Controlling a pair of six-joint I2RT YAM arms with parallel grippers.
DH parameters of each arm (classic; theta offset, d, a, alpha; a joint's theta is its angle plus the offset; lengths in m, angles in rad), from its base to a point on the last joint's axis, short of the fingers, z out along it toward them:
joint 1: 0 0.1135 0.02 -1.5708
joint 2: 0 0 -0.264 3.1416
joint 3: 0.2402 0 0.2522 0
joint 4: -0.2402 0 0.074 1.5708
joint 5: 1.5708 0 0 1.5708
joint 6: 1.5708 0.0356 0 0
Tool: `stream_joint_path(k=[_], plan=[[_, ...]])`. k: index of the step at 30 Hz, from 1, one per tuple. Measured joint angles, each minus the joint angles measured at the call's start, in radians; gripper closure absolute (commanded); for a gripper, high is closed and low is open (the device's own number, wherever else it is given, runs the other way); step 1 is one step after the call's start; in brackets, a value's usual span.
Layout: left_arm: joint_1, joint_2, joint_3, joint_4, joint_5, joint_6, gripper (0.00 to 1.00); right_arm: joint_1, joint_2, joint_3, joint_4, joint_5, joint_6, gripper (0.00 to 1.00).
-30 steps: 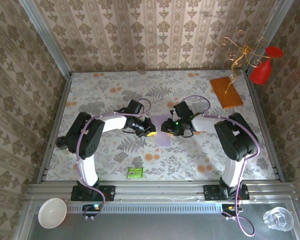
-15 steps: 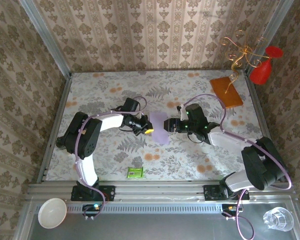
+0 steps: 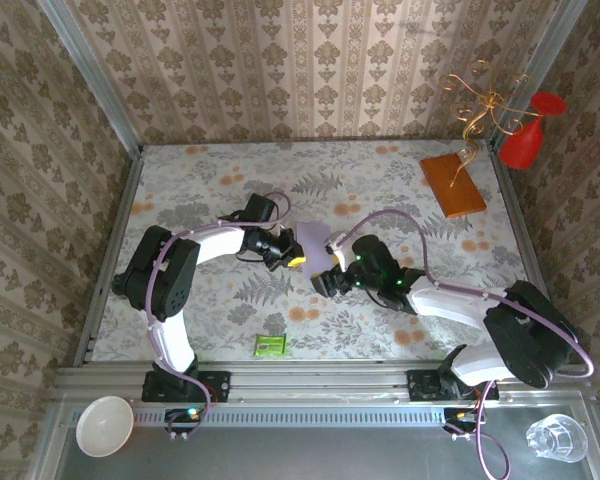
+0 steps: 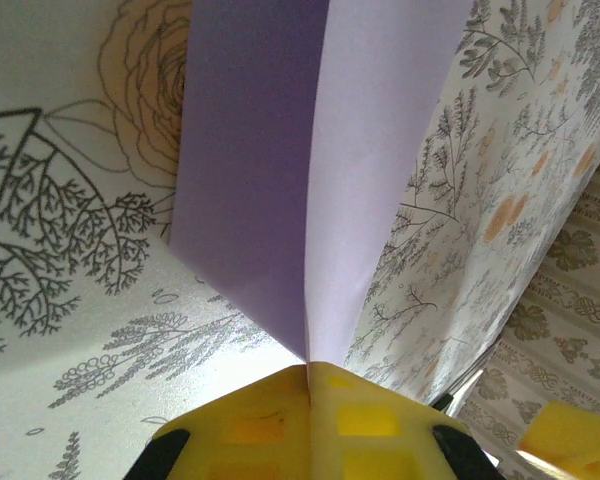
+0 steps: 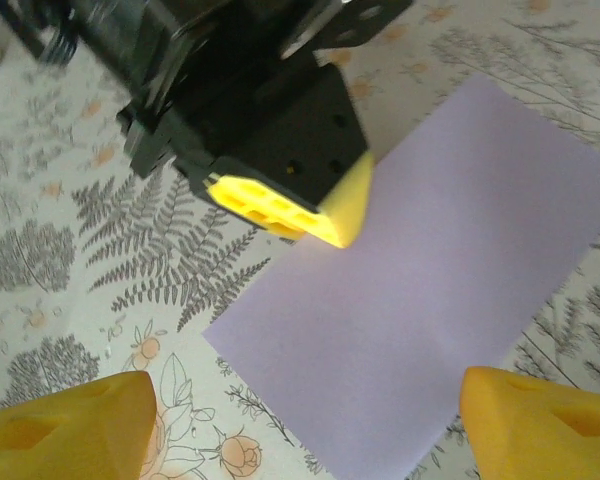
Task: Fold a paper plane with a square sheet of paper (pick it up from the middle)
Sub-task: Third fold the triangle at the center of the table.
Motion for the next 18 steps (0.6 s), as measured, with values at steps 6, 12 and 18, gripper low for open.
stream_joint_path(k=[6,12,18], plan=[[-0.001,0.0,0.002,-0.021,0.0,-0.008,1.0,0.05,0.103,0.0,0.025,0.054,-0.141,0.26],[-0.011,-0.003,0.022,-0.045,-0.007,-0.015,1.0,0.07,0.172,0.0,0.094,0.095,-0.207,0.32],[-0.014,-0.003,0.023,-0.046,-0.008,-0.026,1.0,0.087,0.242,0.0,0.164,0.148,-0.245,0.4]])
